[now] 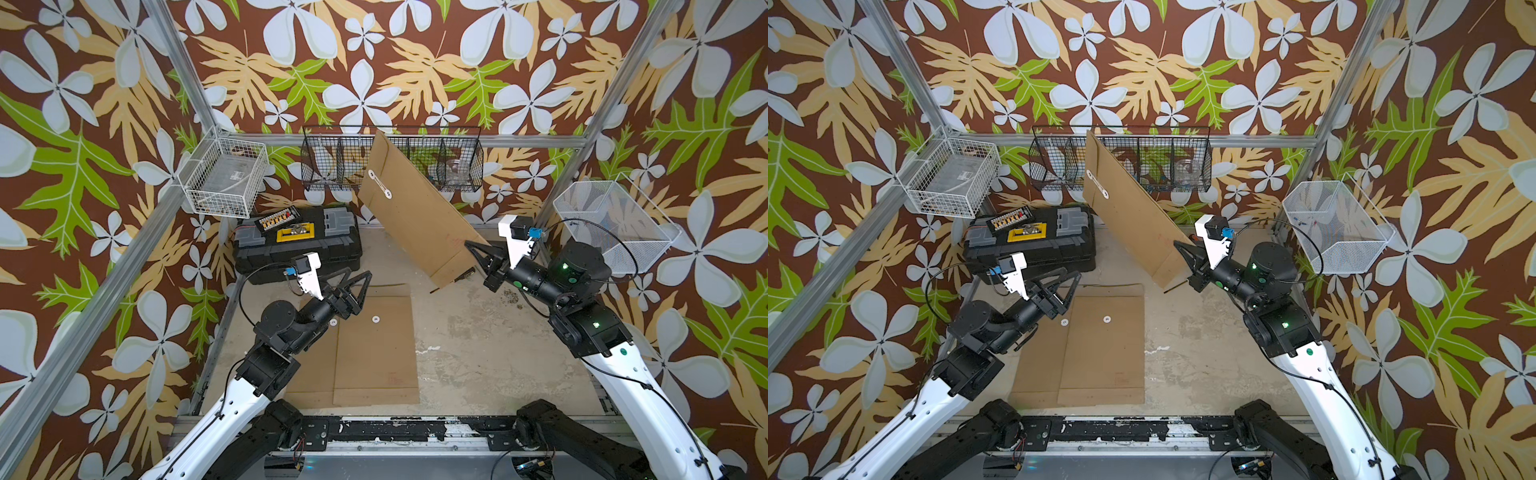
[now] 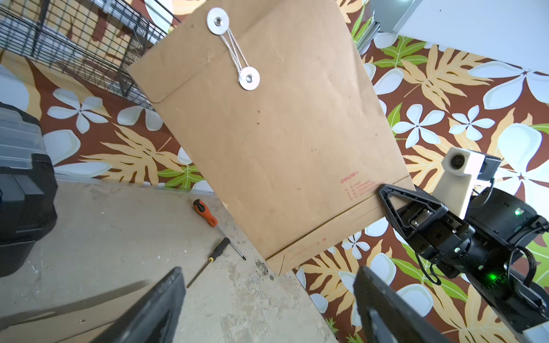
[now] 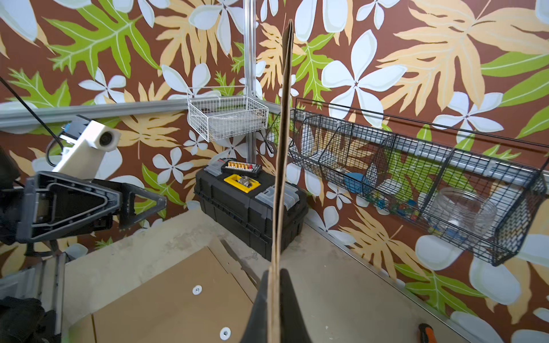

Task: Open the file bag
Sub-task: Pick up the file bag from the center of the board.

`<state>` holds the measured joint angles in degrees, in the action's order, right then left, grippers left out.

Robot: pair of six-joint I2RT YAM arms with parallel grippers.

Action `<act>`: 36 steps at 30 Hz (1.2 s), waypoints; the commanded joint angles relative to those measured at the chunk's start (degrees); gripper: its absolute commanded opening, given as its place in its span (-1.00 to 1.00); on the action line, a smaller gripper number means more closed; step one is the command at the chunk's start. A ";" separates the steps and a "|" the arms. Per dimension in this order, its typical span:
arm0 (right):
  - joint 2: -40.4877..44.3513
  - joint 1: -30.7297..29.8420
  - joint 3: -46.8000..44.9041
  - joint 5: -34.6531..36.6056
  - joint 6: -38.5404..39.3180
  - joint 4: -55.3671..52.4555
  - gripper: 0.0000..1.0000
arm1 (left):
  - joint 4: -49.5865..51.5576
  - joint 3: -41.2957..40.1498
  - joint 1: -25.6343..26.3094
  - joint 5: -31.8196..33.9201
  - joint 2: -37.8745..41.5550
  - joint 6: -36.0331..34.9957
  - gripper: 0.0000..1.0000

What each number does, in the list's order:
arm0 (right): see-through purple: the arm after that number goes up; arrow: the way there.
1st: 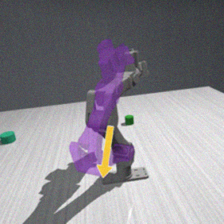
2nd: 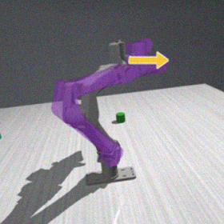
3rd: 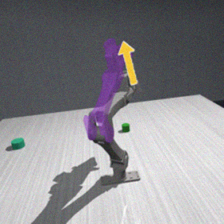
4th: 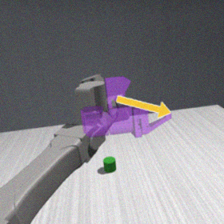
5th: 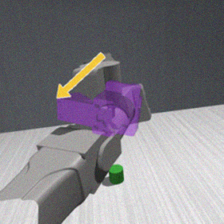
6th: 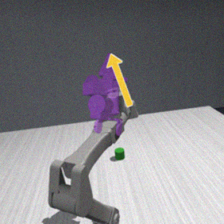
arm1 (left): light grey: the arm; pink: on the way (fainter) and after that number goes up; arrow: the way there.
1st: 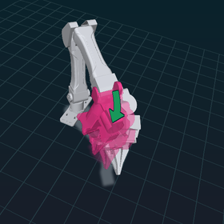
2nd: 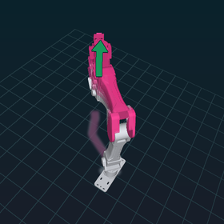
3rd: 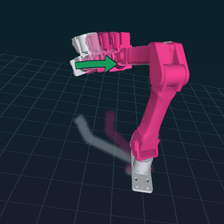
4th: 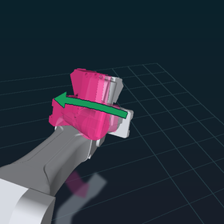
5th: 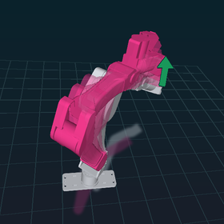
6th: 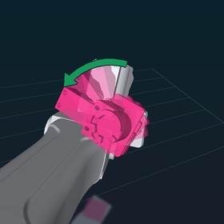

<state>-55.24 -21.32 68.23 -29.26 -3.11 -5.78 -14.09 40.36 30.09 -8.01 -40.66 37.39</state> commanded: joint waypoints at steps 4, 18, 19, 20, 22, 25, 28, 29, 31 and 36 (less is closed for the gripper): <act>1.12 0.04 -1.10 -6.88 -5.85 11.61 -1.00 | -12.96 -0.41 -9.26 -14.41 -3.68 5.71 0.76; 4.81 -0.05 -2.56 -18.04 -21.68 25.61 -1.00 | -30.02 5.41 -15.17 -27.59 -9.52 8.41 0.79; 5.17 -0.11 -2.93 -18.49 -23.24 26.99 -1.00 | -29.46 5.74 -15.22 -27.15 -9.37 8.17 0.78; 5.56 -0.10 -3.38 -18.91 -24.89 28.59 -1.00 | -29.16 5.86 -15.21 -26.54 -9.19 7.93 0.78; 6.23 -0.12 -4.14 -19.66 -27.71 30.84 -1.00 | -29.25 6.11 -15.15 -26.11 -9.19 8.09 0.76; 7.40 -0.33 -5.54 -20.46 -31.13 33.93 -1.00 | -30.62 7.24 -15.16 -27.30 -9.79 9.03 0.73; 8.71 -0.48 -7.59 -20.19 -33.81 36.59 -1.00 | -31.69 9.64 -15.21 -29.35 -11.10 9.46 0.70; 9.00 -0.48 -8.33 -19.86 -34.92 37.72 -1.00 | -32.05 10.42 -15.15 -29.87 -11.49 9.50 0.70; 9.44 -0.65 -9.91 -19.86 -37.99 41.13 -1.00 | -33.06 11.70 -15.23 -30.77 -12.21 9.84 0.65; 11.05 -1.25 -15.20 -15.74 -44.65 49.00 -1.00 | -39.48 13.49 -15.15 -33.38 -13.32 14.68 0.31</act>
<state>-44.97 -22.28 54.48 -48.56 -42.24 35.40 -47.46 53.12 15.05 -38.83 -53.87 48.80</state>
